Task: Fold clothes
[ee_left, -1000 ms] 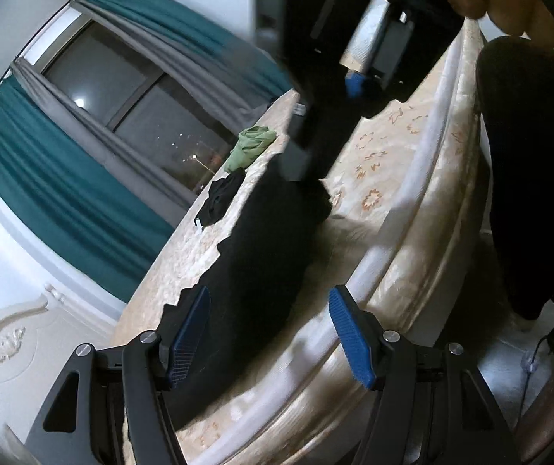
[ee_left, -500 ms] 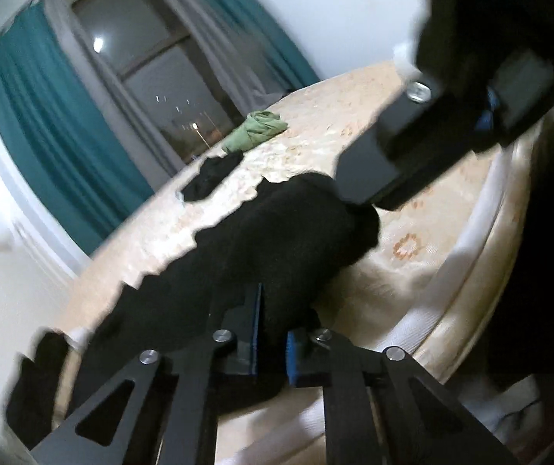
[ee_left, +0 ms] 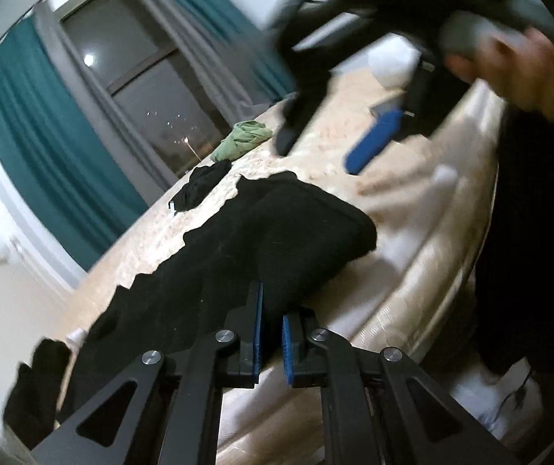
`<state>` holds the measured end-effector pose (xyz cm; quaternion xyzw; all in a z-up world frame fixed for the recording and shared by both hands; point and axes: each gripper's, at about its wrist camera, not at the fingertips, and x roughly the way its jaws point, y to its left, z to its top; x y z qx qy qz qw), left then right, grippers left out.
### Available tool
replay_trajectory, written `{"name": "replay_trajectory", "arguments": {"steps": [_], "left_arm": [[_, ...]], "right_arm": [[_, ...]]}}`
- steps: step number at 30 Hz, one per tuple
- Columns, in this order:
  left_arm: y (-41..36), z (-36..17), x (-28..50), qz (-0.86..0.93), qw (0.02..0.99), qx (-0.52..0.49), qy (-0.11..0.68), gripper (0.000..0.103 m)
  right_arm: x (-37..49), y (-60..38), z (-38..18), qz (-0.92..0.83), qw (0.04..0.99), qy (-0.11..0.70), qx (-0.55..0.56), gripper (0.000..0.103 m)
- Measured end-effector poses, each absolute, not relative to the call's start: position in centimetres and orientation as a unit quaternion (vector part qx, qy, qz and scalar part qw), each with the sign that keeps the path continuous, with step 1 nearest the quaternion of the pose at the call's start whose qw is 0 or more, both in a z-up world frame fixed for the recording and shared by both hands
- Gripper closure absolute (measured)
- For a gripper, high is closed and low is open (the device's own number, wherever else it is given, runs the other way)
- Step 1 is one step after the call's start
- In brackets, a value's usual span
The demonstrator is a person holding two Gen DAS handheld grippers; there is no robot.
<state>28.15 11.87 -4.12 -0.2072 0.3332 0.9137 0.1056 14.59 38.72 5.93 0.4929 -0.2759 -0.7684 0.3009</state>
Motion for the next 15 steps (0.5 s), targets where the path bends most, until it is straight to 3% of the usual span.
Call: {"name": "replay_trajectory", "arguments": {"steps": [15], "left_arm": [[10.1,-2.4,27.1,0.931,0.126,-0.222,0.26,0.094]], "right_arm": [[8.0,37.7,2.3,-0.755,0.278,-0.299,0.514,0.047]]}}
